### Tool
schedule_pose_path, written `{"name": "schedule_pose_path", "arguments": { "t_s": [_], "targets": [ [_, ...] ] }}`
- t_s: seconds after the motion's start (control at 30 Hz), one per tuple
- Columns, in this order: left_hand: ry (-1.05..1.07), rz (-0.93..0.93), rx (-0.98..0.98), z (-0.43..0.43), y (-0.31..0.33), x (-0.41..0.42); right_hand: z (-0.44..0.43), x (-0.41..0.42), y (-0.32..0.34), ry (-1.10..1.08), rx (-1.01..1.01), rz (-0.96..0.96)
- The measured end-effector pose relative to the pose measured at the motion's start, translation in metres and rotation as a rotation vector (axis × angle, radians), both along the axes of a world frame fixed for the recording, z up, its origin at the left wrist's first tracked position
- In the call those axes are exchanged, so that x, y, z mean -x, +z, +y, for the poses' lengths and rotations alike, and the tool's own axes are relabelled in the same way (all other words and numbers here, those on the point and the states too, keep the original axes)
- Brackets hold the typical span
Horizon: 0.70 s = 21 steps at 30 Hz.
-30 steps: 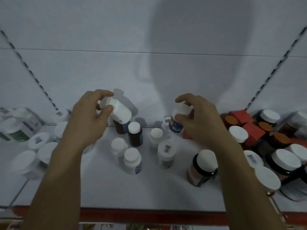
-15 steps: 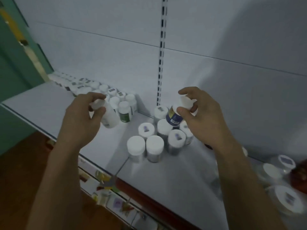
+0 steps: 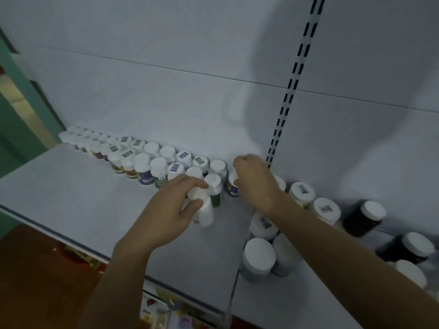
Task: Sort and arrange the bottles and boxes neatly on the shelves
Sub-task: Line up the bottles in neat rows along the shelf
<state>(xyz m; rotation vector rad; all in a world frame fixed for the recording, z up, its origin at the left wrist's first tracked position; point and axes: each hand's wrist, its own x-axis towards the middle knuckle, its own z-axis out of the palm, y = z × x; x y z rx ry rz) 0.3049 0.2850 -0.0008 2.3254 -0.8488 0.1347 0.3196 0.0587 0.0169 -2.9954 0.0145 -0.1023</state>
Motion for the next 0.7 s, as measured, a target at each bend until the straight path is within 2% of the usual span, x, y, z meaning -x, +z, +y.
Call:
{"name": "schedule_pose_path", "arguments": {
  "t_s": [0.13,0.23,0.33,0.47,0.7],
  "targets": [
    [-0.152,-0.014,-0.059,-0.018,-0.001,-0.019,0.002,-0.005,-0.002,-0.061,-0.115,-0.036],
    [-0.254,-0.092,-0.113,-0.037,0.003,-0.030,-0.010,0.008,0.001,-0.114,-0.196,-0.079],
    [-0.259,-0.198,-0.168,-0.055,0.005,-0.038,-0.027,0.029,0.006,-0.193,-0.259,-0.183],
    [-0.211,-0.202,-0.251,-0.068,0.003,-0.046,-0.053,0.051,0.020,-0.243,-0.195,-0.252],
    [-0.260,-0.269,-0.396,-0.084,0.020,-0.055,-0.127,0.108,0.050,-0.306,-0.026,-0.050]
  ]
}}
